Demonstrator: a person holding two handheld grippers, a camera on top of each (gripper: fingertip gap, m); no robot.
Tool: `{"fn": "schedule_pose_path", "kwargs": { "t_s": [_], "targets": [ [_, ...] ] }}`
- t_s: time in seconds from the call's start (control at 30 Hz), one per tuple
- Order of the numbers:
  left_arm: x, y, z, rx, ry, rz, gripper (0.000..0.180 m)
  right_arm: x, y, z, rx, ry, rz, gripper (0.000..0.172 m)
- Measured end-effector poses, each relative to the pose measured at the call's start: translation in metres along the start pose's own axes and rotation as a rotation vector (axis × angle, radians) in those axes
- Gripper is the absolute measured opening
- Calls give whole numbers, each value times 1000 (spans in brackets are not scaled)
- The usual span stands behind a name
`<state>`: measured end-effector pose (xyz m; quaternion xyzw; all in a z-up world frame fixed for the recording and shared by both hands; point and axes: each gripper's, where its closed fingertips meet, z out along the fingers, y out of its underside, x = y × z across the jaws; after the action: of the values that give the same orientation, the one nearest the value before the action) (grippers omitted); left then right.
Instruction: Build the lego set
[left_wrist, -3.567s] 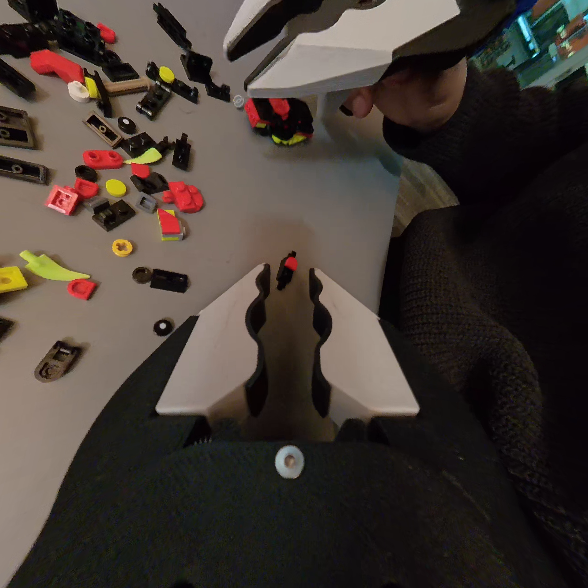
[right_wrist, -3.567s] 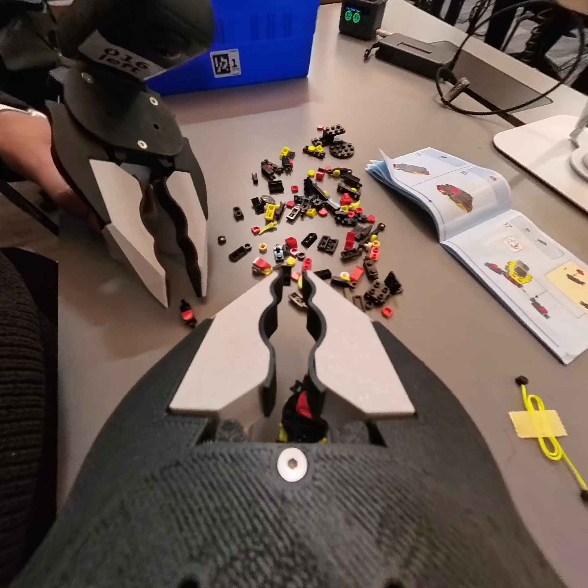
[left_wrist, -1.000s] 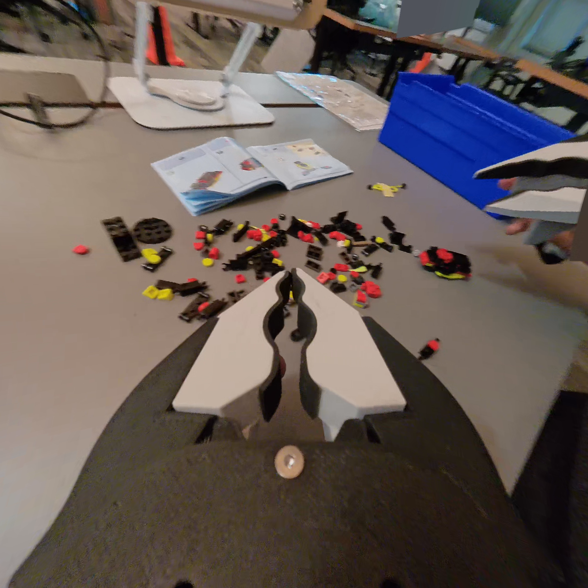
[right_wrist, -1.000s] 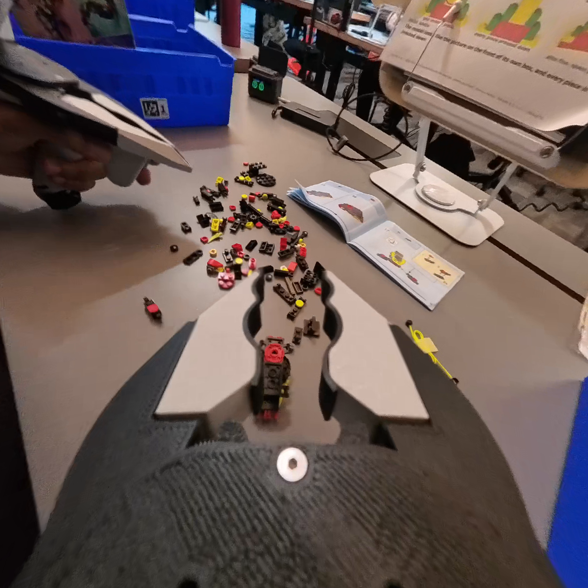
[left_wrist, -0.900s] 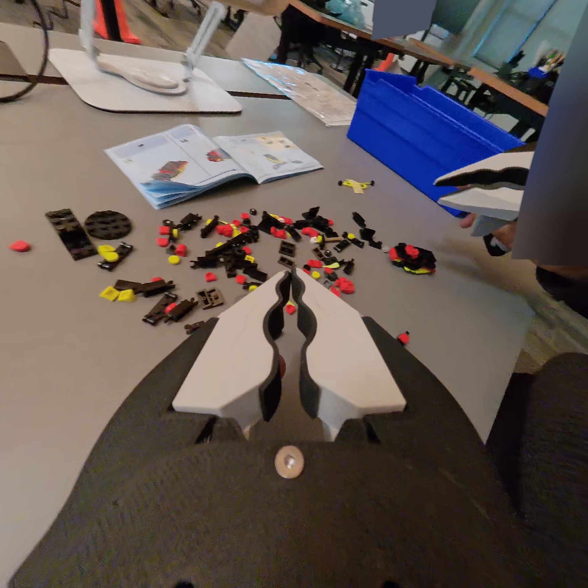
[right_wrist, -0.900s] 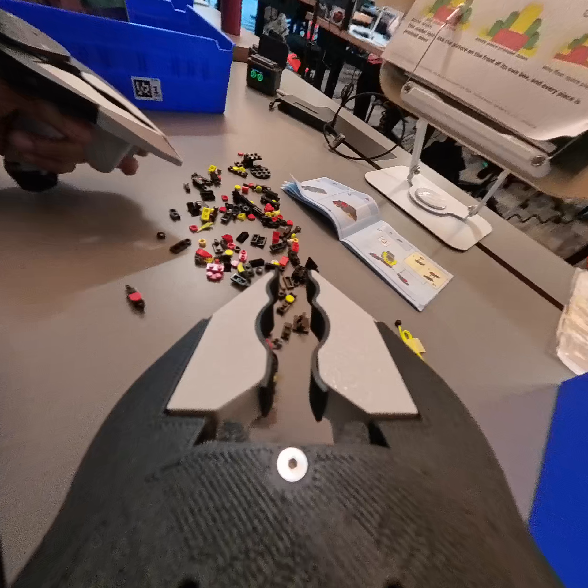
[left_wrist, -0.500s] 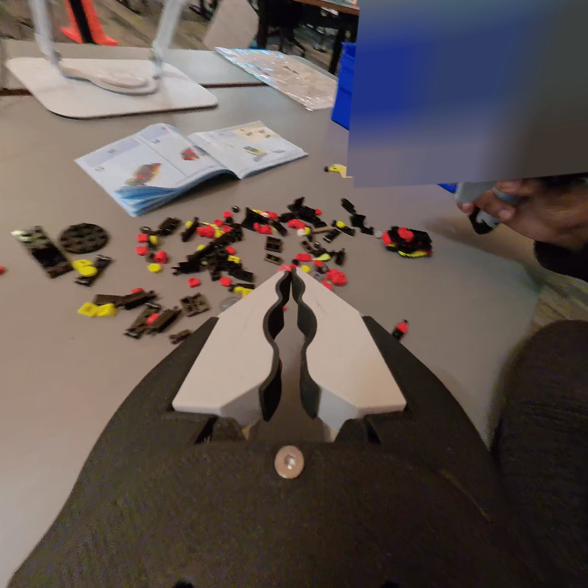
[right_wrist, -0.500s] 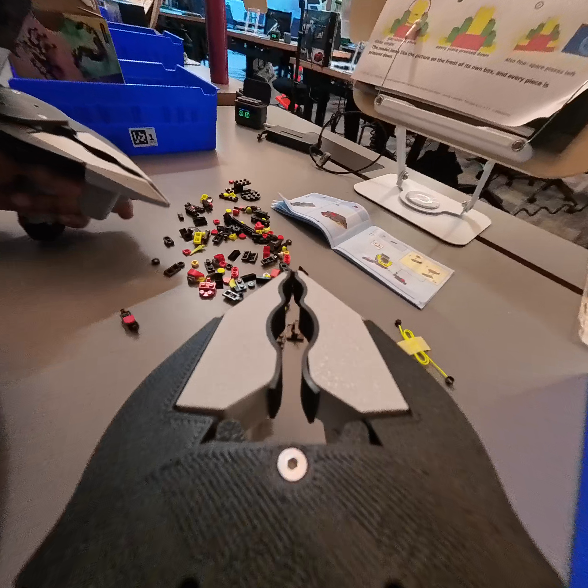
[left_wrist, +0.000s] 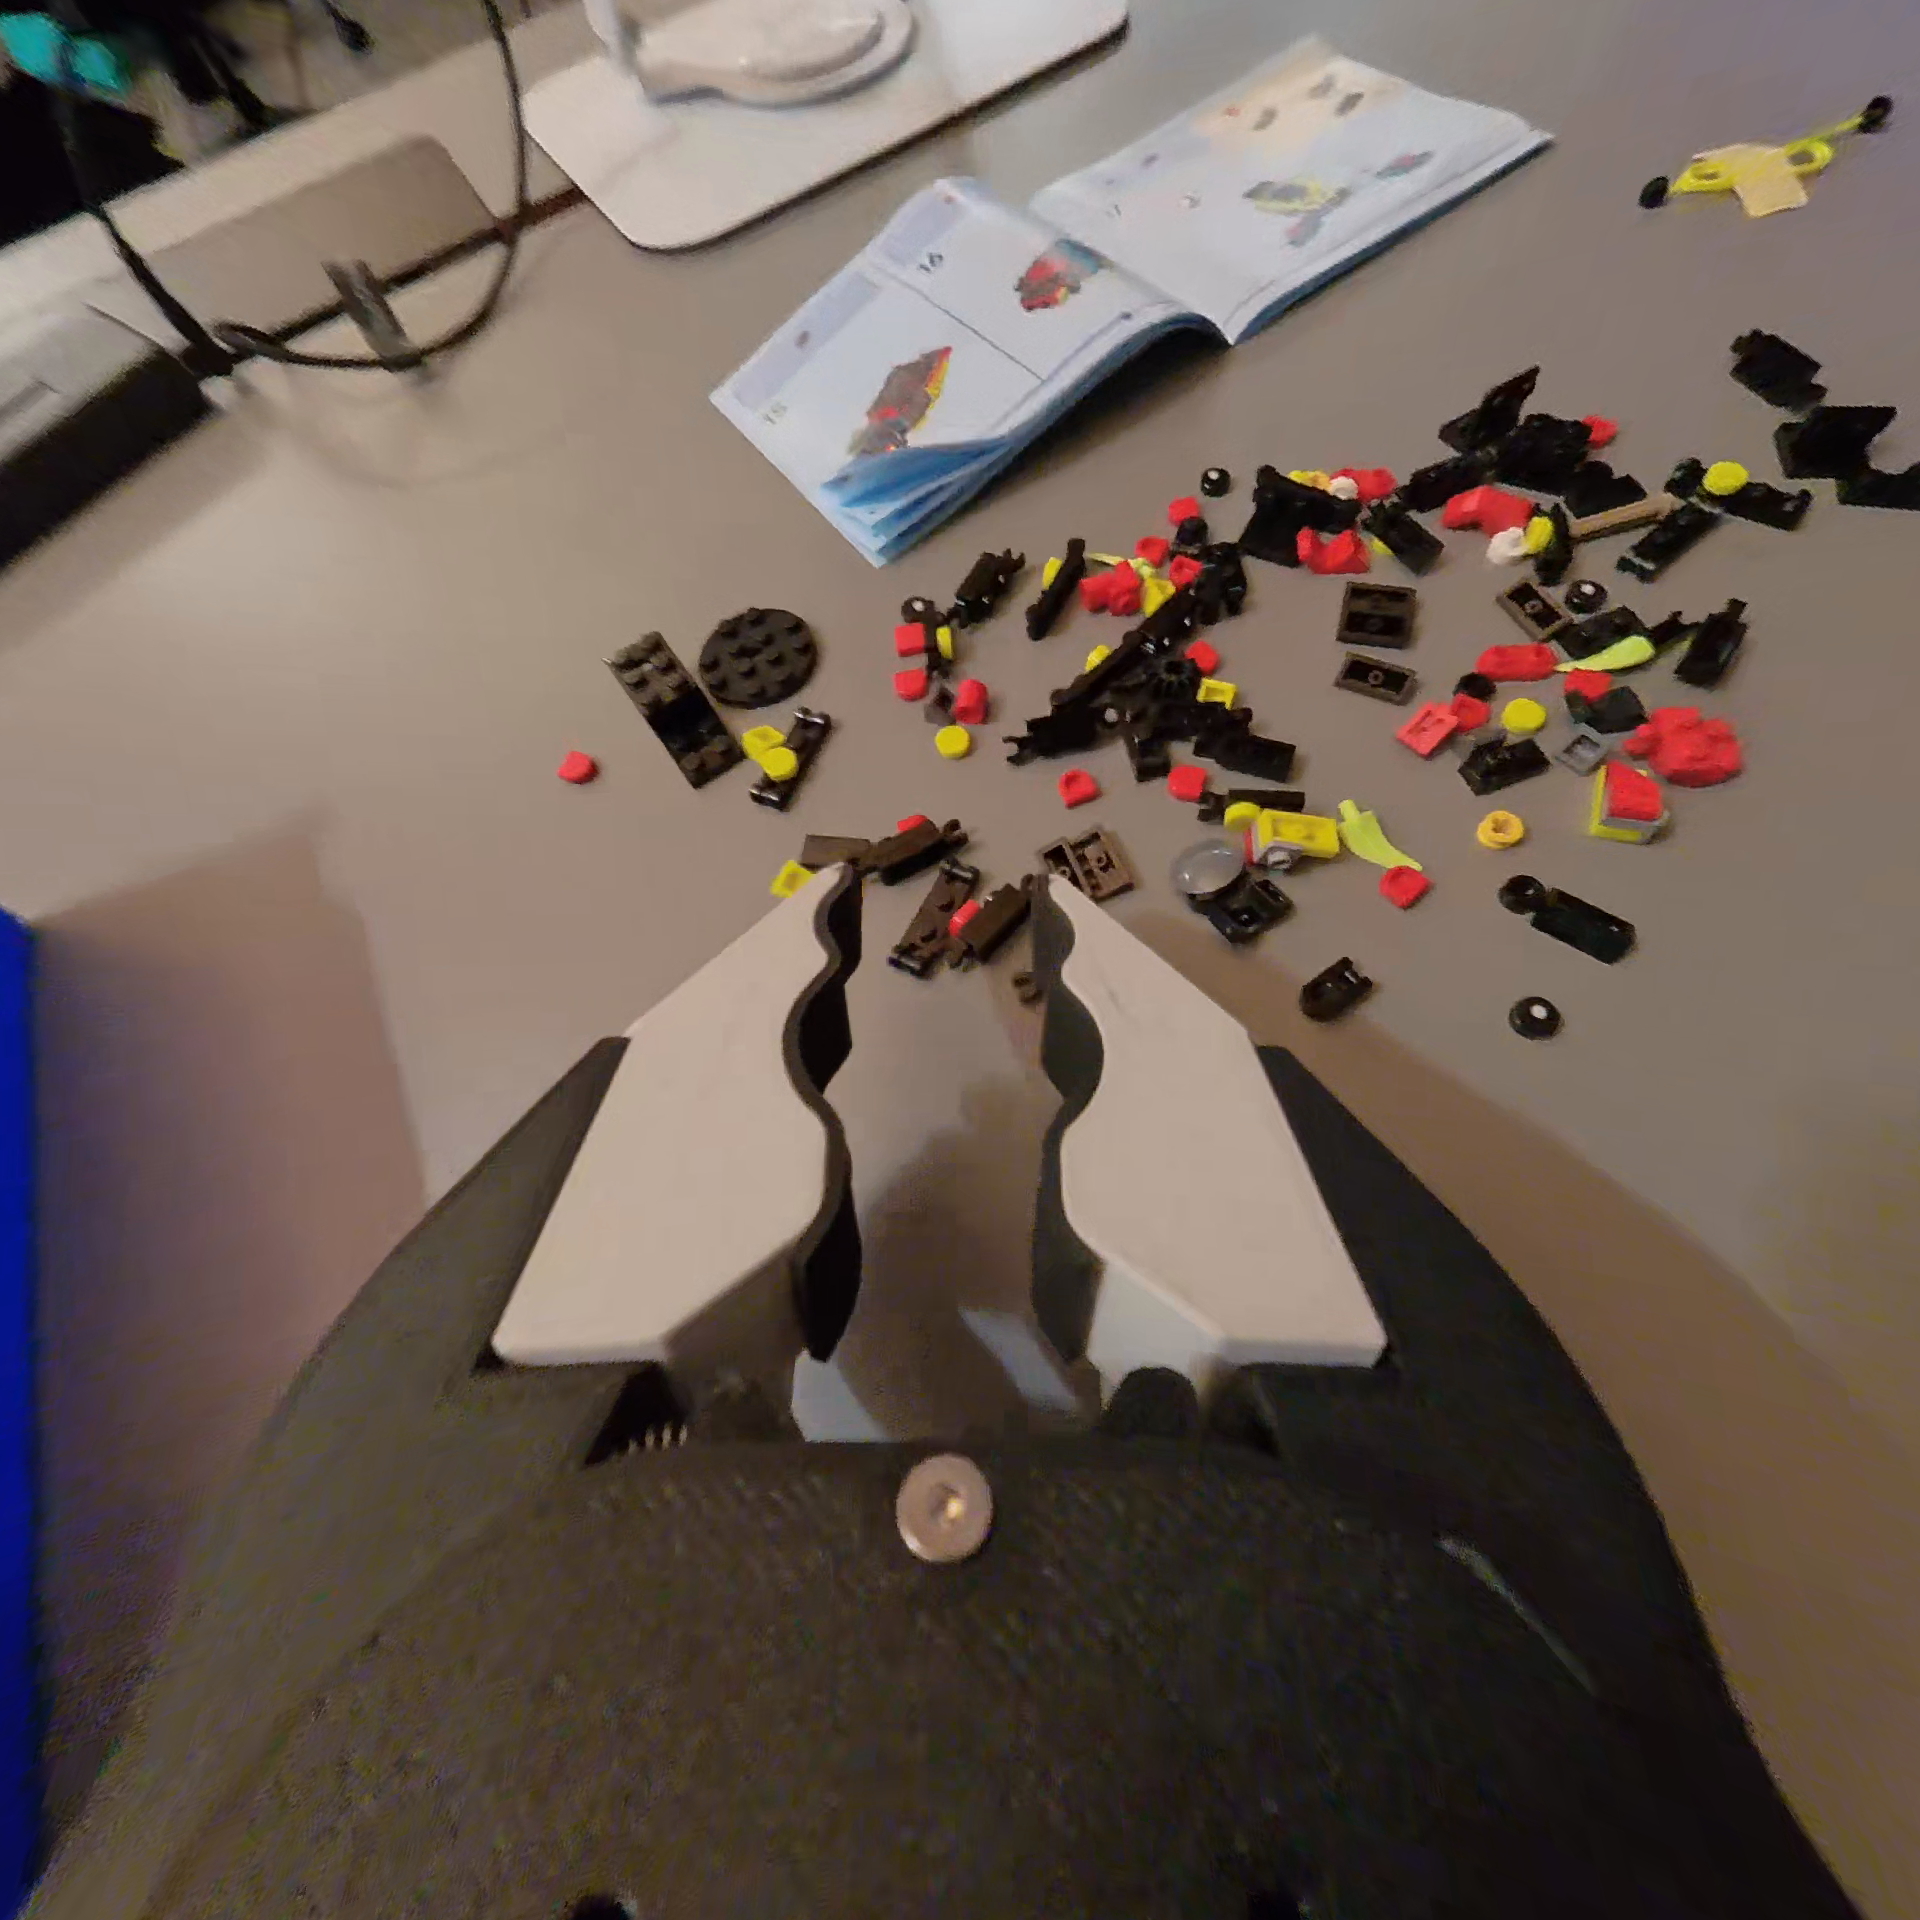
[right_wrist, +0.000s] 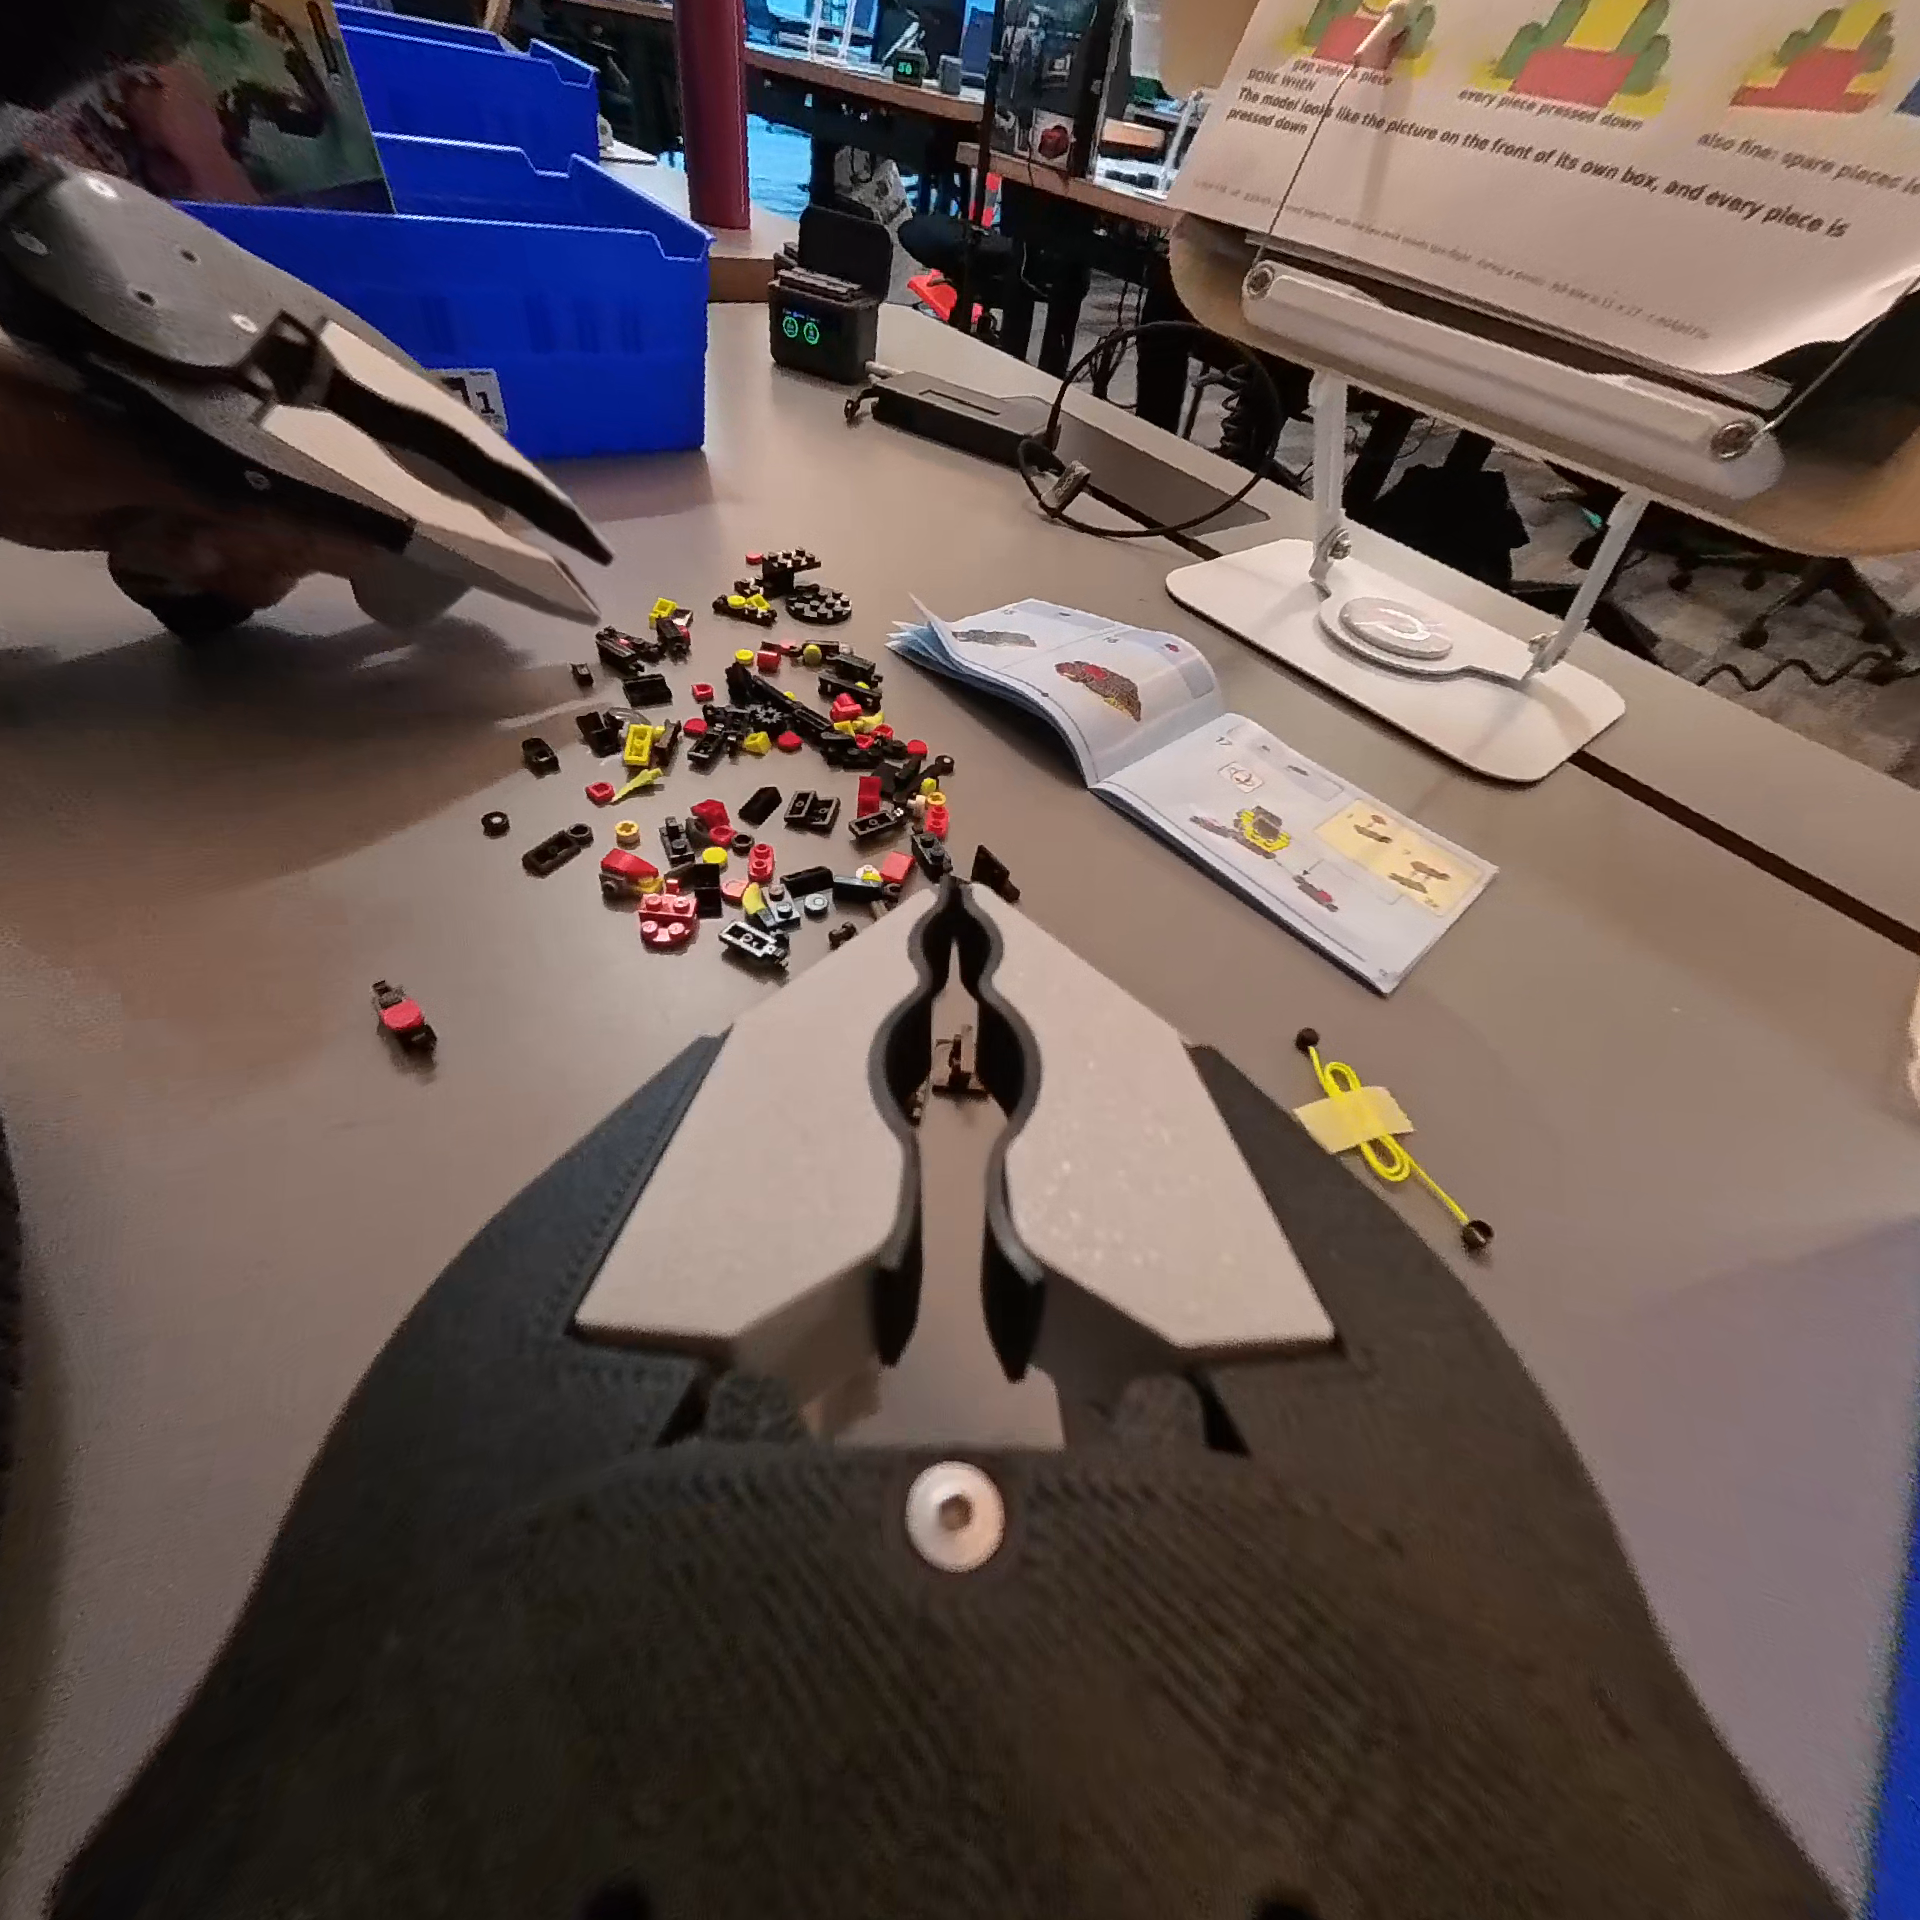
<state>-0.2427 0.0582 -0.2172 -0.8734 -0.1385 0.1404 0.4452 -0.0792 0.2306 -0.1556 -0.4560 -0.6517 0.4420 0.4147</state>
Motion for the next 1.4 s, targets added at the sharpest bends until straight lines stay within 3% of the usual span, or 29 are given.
{"fn": "schedule_pose_path", "kwargs": {
  "t_s": [0.17,0.33,0.47,0.8,1.1,1.27,1.4],
  "targets": [
    [5,14,11,-116,62,-1,31,1,0,0,1,0,17,0],
    [3,11,9,-91,74,-33,6,-1,-2,-2,4,-2,3,0],
    [9,19,11,-140,80,27,15,-3,-5,-3,9,-4,-7,0],
    [17,19,7,-126,76,125,6,-13,-11,-5,20,-21,-36,0],
    [24,-7,-10,40,99,138,5,-31,-18,-5,36,-64,-67,0],
    [76,-37,-31,159,289,117,5,-66,-27,-1,62,-217,40,13],
    [126,-55,-55,286,463,168,5,-93,-31,-1,67,-306,-4,25]
  ]
}}
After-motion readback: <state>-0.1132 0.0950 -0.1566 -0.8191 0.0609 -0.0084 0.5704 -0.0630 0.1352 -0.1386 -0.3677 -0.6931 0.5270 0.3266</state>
